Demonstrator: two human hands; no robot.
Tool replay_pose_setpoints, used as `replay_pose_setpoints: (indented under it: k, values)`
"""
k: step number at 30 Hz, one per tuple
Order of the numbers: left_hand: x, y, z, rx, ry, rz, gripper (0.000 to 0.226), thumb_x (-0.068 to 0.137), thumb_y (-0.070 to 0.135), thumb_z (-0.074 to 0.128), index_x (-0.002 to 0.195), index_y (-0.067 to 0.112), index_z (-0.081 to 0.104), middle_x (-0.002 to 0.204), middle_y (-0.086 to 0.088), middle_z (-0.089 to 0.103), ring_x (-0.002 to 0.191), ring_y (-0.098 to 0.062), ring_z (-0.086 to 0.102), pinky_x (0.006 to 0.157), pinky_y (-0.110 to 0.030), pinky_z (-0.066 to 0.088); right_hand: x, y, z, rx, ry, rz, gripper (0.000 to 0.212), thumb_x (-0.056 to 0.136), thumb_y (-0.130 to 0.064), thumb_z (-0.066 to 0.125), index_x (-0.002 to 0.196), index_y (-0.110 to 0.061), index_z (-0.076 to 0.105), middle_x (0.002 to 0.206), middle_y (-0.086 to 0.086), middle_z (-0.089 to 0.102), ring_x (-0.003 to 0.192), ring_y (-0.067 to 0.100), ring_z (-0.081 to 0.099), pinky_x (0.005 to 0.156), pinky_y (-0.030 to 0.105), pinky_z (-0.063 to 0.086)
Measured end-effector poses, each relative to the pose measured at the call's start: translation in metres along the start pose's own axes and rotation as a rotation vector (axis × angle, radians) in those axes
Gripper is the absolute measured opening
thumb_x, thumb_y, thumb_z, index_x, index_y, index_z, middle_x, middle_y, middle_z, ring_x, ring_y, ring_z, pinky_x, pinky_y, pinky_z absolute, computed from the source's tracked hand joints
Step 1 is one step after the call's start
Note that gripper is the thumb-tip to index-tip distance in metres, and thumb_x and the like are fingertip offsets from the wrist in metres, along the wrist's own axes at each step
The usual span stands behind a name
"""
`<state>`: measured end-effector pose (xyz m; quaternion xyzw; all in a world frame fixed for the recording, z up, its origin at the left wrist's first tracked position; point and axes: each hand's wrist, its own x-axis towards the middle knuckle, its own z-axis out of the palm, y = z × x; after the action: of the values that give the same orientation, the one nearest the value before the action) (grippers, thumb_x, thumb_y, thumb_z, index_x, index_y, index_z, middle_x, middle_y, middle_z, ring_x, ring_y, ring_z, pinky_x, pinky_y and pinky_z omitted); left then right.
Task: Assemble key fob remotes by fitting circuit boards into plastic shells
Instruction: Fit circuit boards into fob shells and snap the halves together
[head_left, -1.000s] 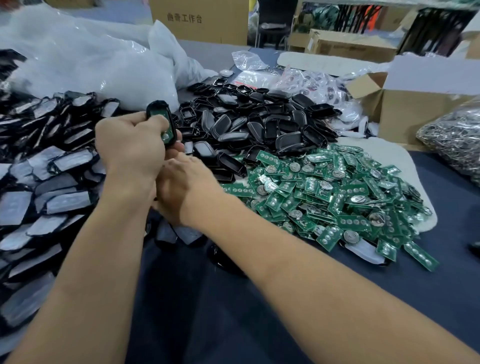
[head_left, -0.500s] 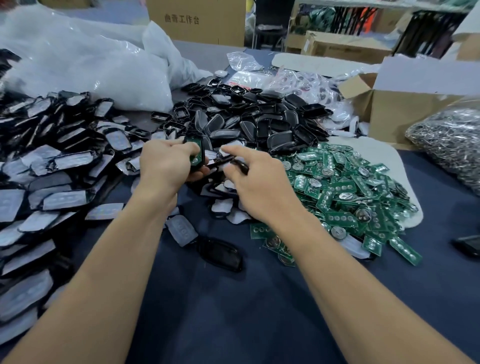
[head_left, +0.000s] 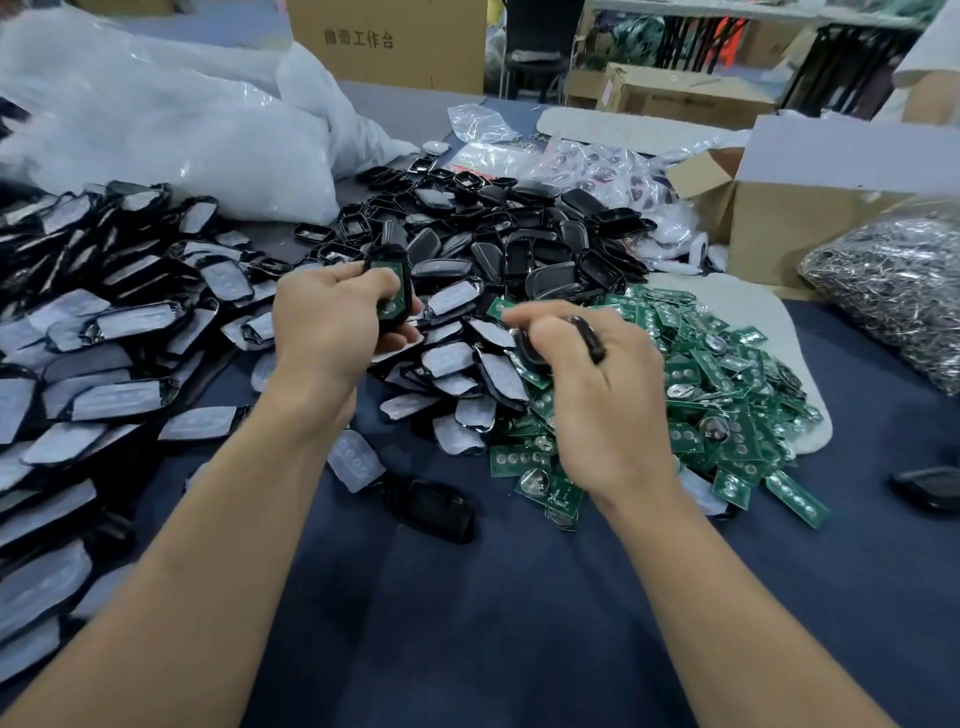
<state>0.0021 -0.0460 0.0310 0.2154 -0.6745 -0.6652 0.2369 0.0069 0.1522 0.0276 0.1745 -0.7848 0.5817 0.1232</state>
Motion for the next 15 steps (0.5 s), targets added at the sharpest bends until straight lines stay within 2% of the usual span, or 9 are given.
replay_pose_setpoints:
  k: [2,4,5,7,9,12,15]
  values:
    - [-0.014,0.005,0.009,-0.033,-0.087,0.048,0.023,0.094,0.006,0.063,0.076,0.011,0.076,0.068,-0.009,0.075,0.046,-0.019,0.062,0.042,-0.023,0.049,-0.006,0.005,-0.009,0.024,0.059,0.048,0.029,0.084,-0.027,0.051,0.083,-0.028,0.081,0.064,-0.022,0.066,0.069,0.003,0.060,0.061,0.019,0.040]
    - [-0.032,0.005,0.022,-0.022,-0.230,0.114,0.020,0.091,0.011,0.065,0.078,0.016,0.079,0.071,-0.010,0.076,0.045,-0.019,0.063,0.038,-0.023,0.046,-0.010,0.010,-0.016,-0.010,0.085,0.111,0.030,0.084,-0.025,0.051,0.085,-0.031,0.080,0.044,-0.016,0.047,0.043,0.004,0.042,0.045,0.014,0.028]
    - [-0.040,0.002,0.030,0.018,-0.296,0.133,0.017,0.089,0.015,0.066,0.078,0.019,0.080,0.072,-0.008,0.077,0.045,-0.018,0.064,0.037,-0.023,0.045,-0.011,0.012,-0.020,-0.047,0.090,0.136,0.030,0.086,-0.024,0.051,0.089,-0.033,0.080,0.042,-0.014,0.043,0.040,0.006,0.038,0.042,0.013,0.026]
    - [-0.049,-0.006,0.041,0.131,-0.386,0.125,0.016,0.088,0.021,0.065,0.081,0.022,0.079,0.072,-0.006,0.077,0.046,-0.019,0.066,0.040,-0.027,0.048,-0.012,0.017,-0.027,-0.155,0.093,0.152,0.027,0.092,-0.022,0.056,0.103,-0.037,0.076,0.048,-0.012,0.052,0.045,0.006,0.046,0.047,0.014,0.033]
    - [-0.048,-0.015,0.047,0.268,-0.406,0.073,0.018,0.092,0.022,0.064,0.081,0.015,0.076,0.071,-0.006,0.077,0.051,-0.021,0.070,0.051,-0.038,0.059,-0.012,0.020,-0.032,-0.241,0.080,0.156,0.023,0.094,-0.025,0.062,0.109,-0.041,0.067,0.059,-0.020,0.060,0.056,0.004,0.054,0.054,0.014,0.037]
    - [-0.041,-0.022,0.044,0.403,-0.354,0.060,0.021,0.096,0.019,0.063,0.080,0.015,0.076,0.069,0.000,0.077,0.054,-0.018,0.074,0.069,-0.050,0.065,-0.005,0.023,-0.037,-0.237,0.090,0.171,0.012,0.091,-0.026,0.070,0.090,-0.036,0.063,0.060,-0.024,0.063,0.058,0.003,0.056,0.053,0.013,0.038]
    - [-0.042,-0.020,0.041,0.361,-0.298,0.093,0.020,0.094,0.024,0.064,0.079,0.023,0.077,0.072,0.000,0.077,0.054,-0.018,0.074,0.061,-0.047,0.065,-0.002,0.024,-0.039,-0.154,0.123,0.140,0.014,0.086,-0.021,0.078,0.081,-0.032,0.069,0.064,-0.022,0.067,0.054,0.000,0.057,0.054,0.010,0.040]
